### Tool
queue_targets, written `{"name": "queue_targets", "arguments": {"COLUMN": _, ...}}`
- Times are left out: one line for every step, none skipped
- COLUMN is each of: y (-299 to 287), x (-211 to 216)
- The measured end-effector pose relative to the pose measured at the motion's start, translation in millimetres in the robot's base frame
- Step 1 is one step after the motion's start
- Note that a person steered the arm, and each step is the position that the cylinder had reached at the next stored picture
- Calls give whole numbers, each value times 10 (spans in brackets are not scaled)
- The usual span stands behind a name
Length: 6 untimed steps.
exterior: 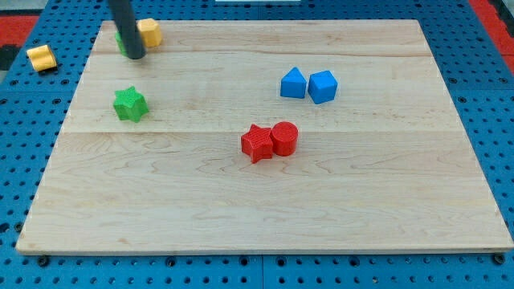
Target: Place the green star at the bottom of the green circle
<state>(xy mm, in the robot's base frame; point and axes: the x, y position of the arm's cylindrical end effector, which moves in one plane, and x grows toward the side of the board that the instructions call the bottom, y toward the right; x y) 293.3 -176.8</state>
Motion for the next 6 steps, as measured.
{"name": "queue_targets", "arguments": {"y": 860, "x": 928}}
{"name": "queue_targets", "arguments": {"y": 456, "x": 1634}}
{"name": "queue_targets", "arguments": {"y": 153, "x": 1021}}
{"name": "queue_targets", "arguments": {"y": 285, "x": 761}}
{"name": "queue_targets", "arguments": {"y": 129, "x": 1248}}
{"name": "queue_targets", "arguments": {"y": -306, "x": 691}}
